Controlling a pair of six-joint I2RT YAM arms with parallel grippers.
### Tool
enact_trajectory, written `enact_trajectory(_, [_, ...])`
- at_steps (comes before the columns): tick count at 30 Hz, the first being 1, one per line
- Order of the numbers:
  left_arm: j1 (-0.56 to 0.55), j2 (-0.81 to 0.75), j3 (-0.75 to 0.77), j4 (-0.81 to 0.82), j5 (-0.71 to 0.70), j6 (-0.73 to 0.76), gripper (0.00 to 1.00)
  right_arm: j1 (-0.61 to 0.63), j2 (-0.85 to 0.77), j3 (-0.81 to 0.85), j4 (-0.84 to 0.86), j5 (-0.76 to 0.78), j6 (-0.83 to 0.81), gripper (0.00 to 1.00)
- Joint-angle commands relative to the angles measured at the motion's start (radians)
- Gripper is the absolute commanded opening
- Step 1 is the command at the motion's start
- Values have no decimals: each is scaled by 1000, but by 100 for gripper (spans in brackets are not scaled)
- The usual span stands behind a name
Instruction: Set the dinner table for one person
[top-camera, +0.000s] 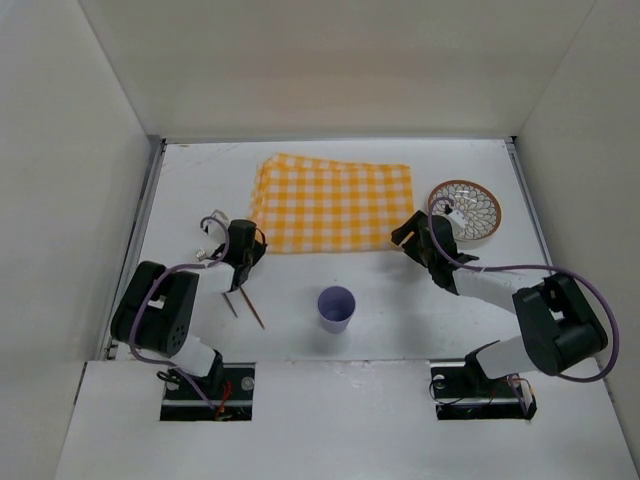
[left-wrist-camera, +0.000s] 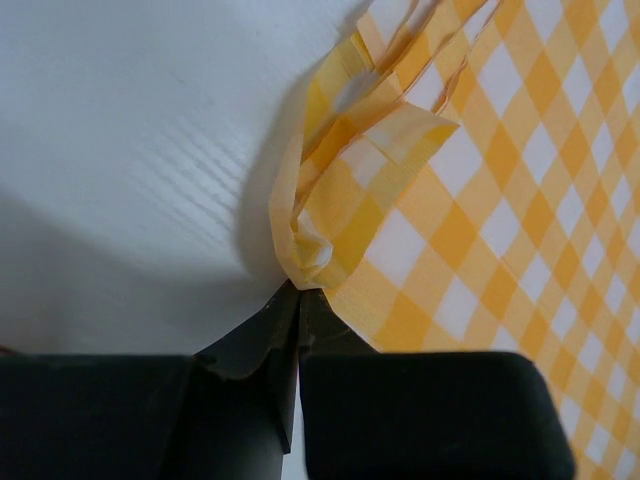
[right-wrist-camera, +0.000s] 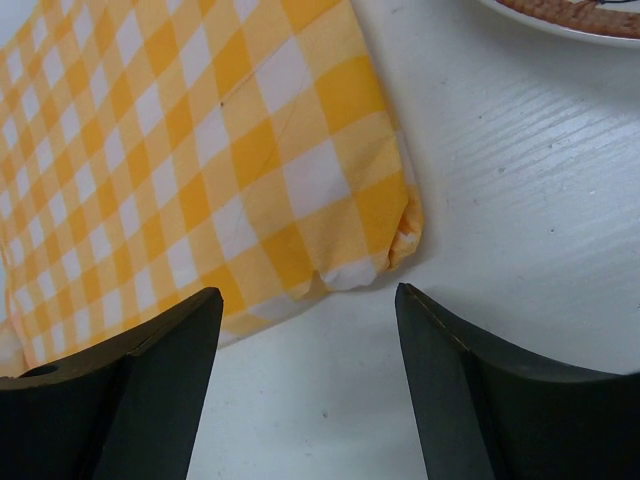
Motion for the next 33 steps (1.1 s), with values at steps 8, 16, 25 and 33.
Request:
enact_trajectory(8, [43,-187,-97,-24,7,18,0,-5,-3,-4,41,22,-3,77])
enact_trajectory(16, [46,-253,-109,-72,16,32,0,0,29,3,29,21,12,52])
enact_trajectory(25, [40,-313,-187,-76,22,27,10,-39,66,20,29,-16,52,7])
enact_trajectory(33, [43,-483,-195,-154,5,96,26,-53,-59,-9,-26,47,18,53])
